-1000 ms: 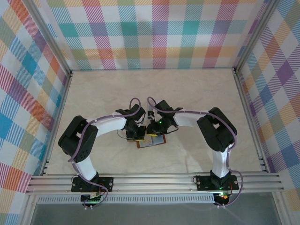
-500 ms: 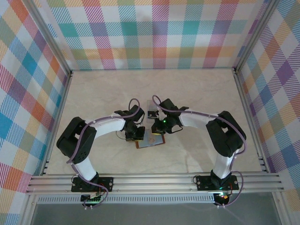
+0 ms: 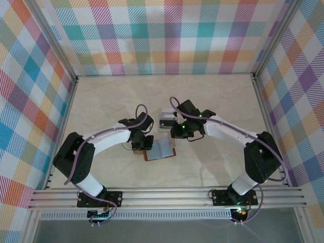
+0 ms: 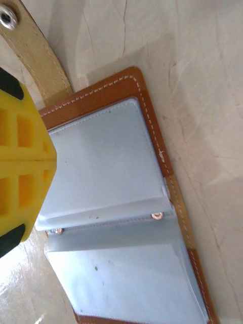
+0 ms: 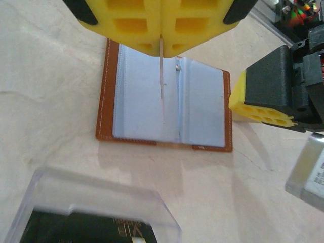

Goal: Take the credit cards out of the card holder

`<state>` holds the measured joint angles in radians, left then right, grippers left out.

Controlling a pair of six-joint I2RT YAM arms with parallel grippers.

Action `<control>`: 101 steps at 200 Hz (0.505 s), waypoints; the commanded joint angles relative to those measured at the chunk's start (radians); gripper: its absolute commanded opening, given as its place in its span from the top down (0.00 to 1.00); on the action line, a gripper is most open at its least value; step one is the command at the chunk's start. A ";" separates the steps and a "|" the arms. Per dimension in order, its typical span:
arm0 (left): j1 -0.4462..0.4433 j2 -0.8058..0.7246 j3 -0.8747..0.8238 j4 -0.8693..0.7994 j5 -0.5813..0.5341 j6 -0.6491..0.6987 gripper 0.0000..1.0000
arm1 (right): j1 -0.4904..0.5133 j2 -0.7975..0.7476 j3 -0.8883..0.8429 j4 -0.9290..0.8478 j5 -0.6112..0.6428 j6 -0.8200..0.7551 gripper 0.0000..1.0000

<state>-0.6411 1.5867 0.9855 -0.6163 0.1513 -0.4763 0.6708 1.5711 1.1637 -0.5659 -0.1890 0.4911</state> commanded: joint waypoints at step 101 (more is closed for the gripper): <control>0.103 -0.270 -0.098 -0.005 -0.092 0.032 0.89 | -0.081 0.237 0.523 -0.162 0.019 -1.004 1.00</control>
<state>-0.5594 1.3552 0.9298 -0.6231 0.0673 -0.4667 0.6067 1.7164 1.5589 -0.6136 -0.0933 -0.2161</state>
